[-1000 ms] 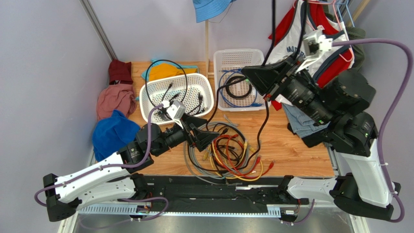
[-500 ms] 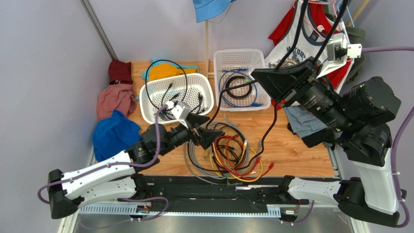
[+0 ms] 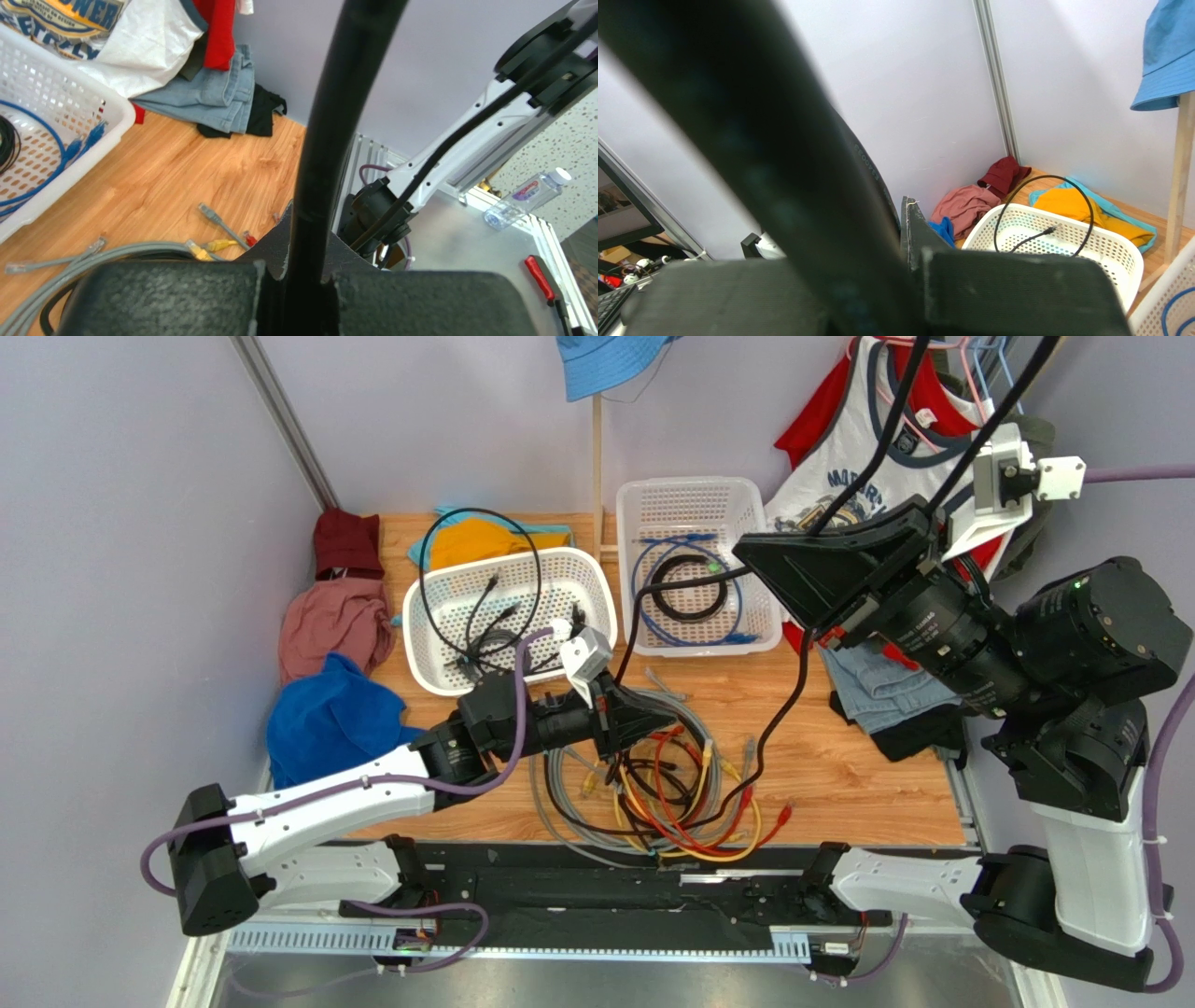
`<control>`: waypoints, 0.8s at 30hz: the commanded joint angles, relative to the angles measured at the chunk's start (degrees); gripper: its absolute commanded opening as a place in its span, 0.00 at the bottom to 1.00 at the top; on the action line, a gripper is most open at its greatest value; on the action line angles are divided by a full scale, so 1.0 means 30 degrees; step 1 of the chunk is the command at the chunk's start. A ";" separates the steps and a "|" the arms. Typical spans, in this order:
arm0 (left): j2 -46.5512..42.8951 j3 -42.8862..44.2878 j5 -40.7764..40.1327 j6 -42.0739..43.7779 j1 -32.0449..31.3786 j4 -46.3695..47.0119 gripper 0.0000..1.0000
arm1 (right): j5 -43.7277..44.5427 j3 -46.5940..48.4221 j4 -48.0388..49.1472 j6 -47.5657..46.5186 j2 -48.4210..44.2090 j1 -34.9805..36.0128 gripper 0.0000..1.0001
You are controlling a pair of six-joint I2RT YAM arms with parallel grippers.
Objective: Untangle the cables
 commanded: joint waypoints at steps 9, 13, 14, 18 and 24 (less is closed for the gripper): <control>-0.3486 -0.0729 0.4741 -0.1366 -0.0769 0.2201 0.44 | 0.2195 -0.2239 0.1904 -0.1029 -0.1308 -0.0029 0.00; -0.1844 -0.0200 0.4571 -0.0780 -0.1706 0.1908 0.66 | 0.2048 -0.2327 0.1815 -0.0911 -0.0927 -0.0029 0.00; -0.1493 -0.0141 0.4335 -0.0547 -0.2056 0.1821 0.68 | 0.2019 -0.2385 0.1844 -0.0853 -0.0839 -0.0029 0.00; 0.0847 0.0269 0.2696 -0.0369 -0.2557 0.2024 0.86 | 0.1697 -0.2561 0.1670 -0.0560 -0.0575 -0.0029 0.00; 0.3314 0.0563 0.1698 -0.0428 -0.3259 0.3984 0.95 | 0.1696 -0.3205 0.1581 -0.0530 -0.0574 -0.0029 0.00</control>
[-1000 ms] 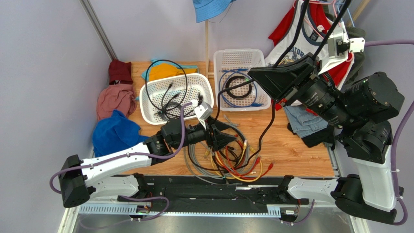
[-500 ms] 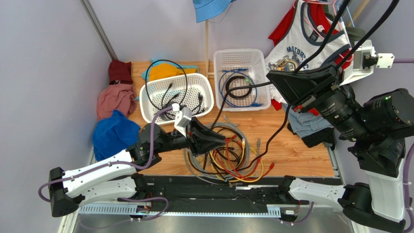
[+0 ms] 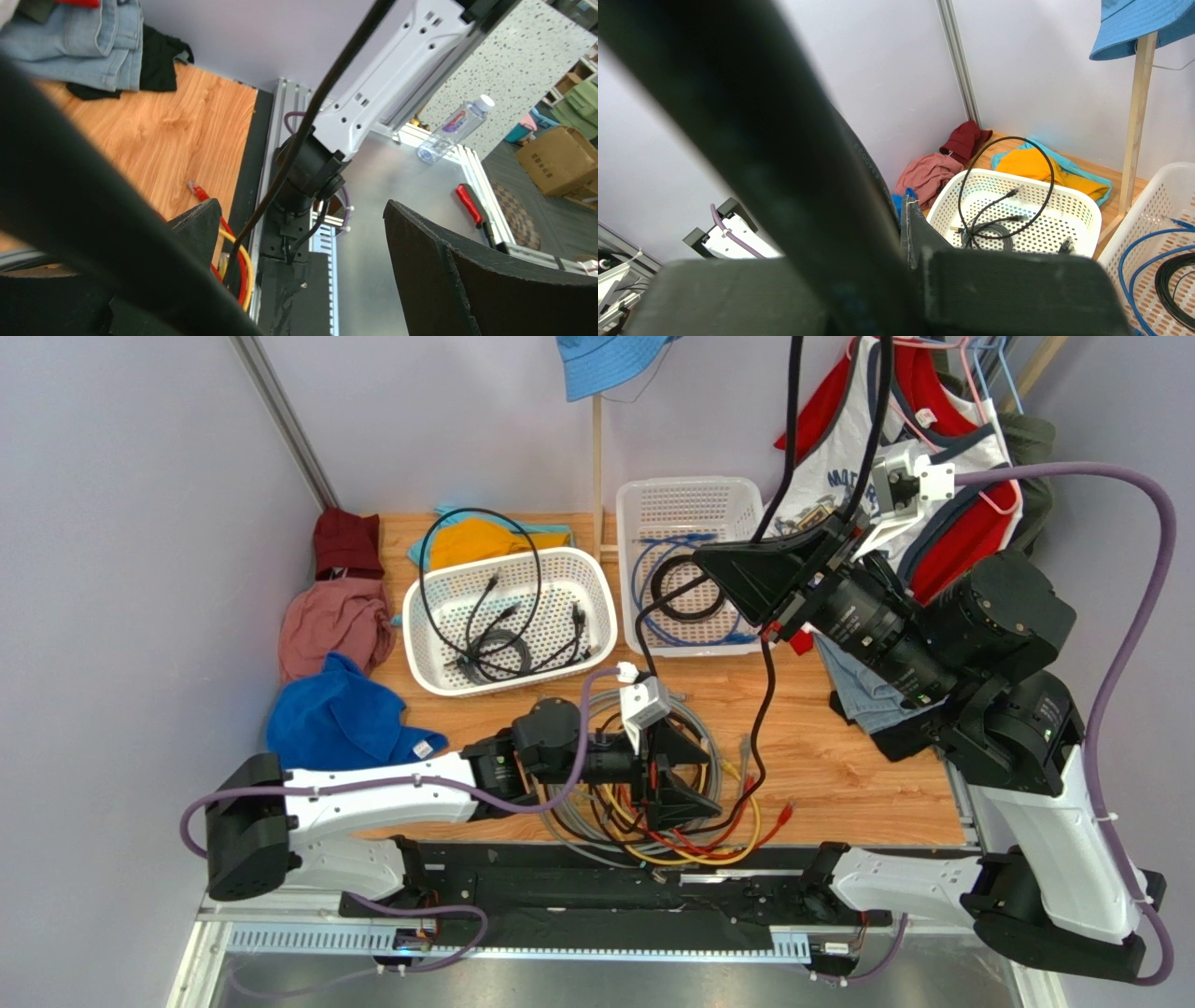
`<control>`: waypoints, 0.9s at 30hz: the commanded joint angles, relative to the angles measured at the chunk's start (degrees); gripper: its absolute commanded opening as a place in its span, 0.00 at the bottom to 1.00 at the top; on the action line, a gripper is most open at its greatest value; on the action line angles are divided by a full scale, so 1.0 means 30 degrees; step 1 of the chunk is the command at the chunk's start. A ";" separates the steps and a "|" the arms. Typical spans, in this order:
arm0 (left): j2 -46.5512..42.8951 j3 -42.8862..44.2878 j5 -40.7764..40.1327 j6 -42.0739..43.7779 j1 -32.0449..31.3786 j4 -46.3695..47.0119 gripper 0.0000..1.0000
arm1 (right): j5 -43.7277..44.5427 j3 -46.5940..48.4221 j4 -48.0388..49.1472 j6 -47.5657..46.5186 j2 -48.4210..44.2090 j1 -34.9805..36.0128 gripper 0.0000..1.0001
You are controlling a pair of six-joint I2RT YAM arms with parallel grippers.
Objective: Untangle the cables
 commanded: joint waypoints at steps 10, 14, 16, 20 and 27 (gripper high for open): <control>0.4453 0.0554 -0.2468 0.1598 -0.1188 0.8963 0.96 | -0.1223 -0.1493 0.1767 0.1200 -0.0400 -0.0058 0.00; 0.7055 0.1225 -0.1150 0.1131 -0.1188 1.1463 0.97 | -0.1575 -0.1757 0.1885 0.1610 -0.0546 -0.0029 0.00; 0.7968 0.1636 -0.0681 0.0895 -0.1188 1.2545 0.97 | -0.1809 -0.1816 0.1914 0.1729 -0.0575 -0.0058 0.00; 0.9872 0.2631 -0.0094 0.0340 -0.1188 1.3692 0.97 | -0.2161 -0.1875 0.1856 0.1993 -0.0722 -0.0029 0.00; 0.8155 0.2254 0.0027 0.0601 -0.0925 1.0924 0.00 | -0.0820 -0.2371 0.1007 0.1204 -0.1687 -0.0029 0.00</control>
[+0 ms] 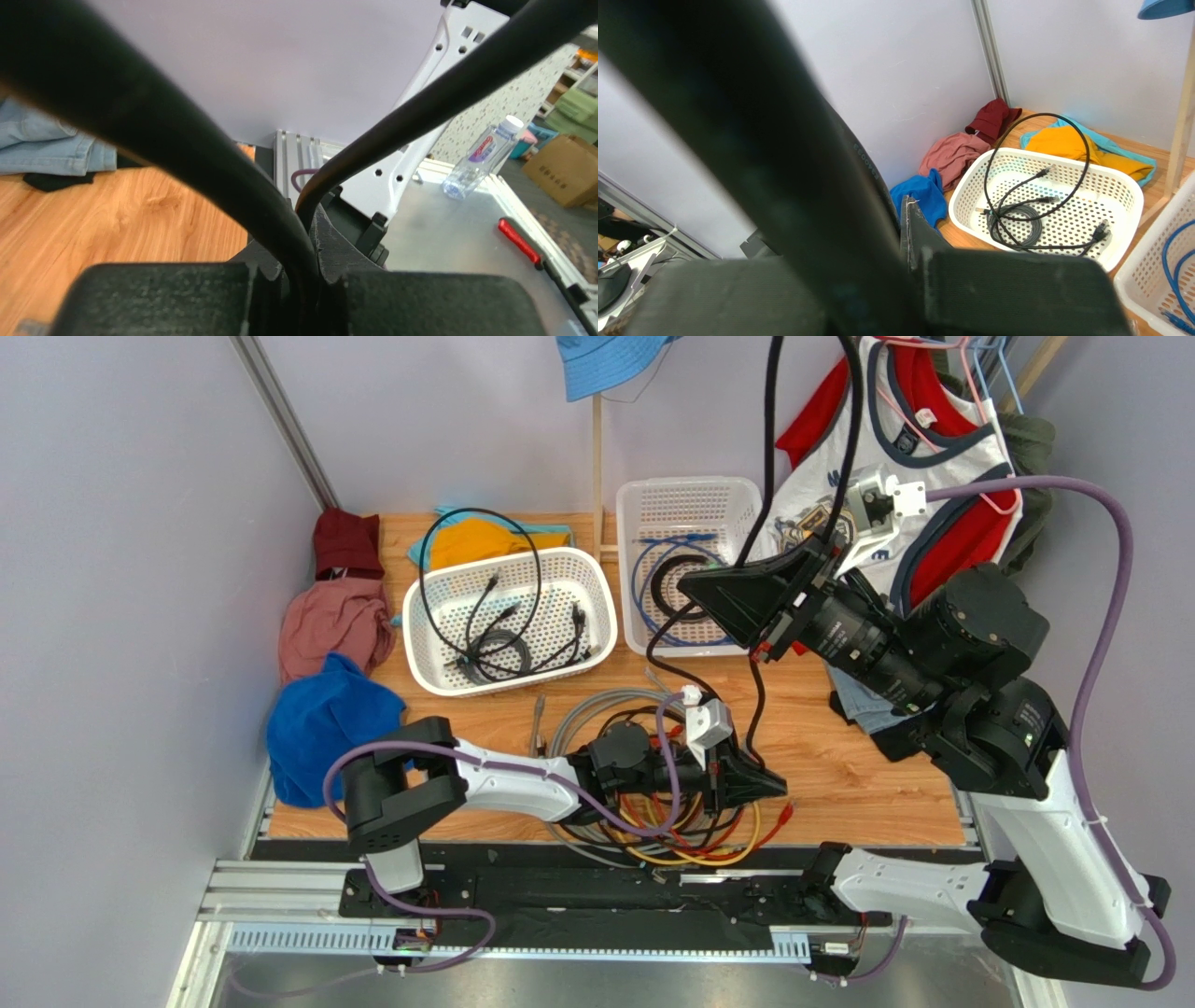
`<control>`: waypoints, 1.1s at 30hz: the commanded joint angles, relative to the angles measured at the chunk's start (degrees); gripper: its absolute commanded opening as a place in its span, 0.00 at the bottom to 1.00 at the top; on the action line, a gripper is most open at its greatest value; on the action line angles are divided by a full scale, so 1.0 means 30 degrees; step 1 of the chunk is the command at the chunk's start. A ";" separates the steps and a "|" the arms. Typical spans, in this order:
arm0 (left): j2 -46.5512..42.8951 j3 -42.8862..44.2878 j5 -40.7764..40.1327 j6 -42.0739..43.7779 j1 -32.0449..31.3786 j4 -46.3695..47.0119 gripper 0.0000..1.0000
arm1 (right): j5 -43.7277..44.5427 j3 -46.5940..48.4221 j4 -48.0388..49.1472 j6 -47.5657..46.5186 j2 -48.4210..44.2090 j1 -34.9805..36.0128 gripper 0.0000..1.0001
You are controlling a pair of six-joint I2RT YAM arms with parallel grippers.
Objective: Untangle the cables
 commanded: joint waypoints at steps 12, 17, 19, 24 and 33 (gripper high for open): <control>-1.5876 0.2462 -1.0215 -0.1072 0.2911 -2.8100 0.00 | 0.7812 -1.1396 0.1734 0.1009 -0.8041 -0.0051 0.00; -1.5765 0.8553 -1.0577 -0.0839 0.3911 -3.3798 0.00 | 0.7610 -1.3572 0.1499 0.2385 -0.8366 -0.0022 0.00; -1.4890 1.1240 -1.0224 -0.0458 0.3911 -3.5850 0.00 | 0.7346 -1.4419 0.1703 0.2651 -0.8190 -0.0051 0.00; -1.4415 1.3571 -1.0601 0.0156 0.3911 -3.5921 0.00 | 0.4391 -1.5654 0.3313 0.3032 -0.6759 -0.0051 0.00; -1.2283 1.7665 -1.0693 0.1385 0.3911 -3.5095 0.00 | 0.1866 -1.4429 0.4049 0.2185 -0.5143 -0.0051 0.00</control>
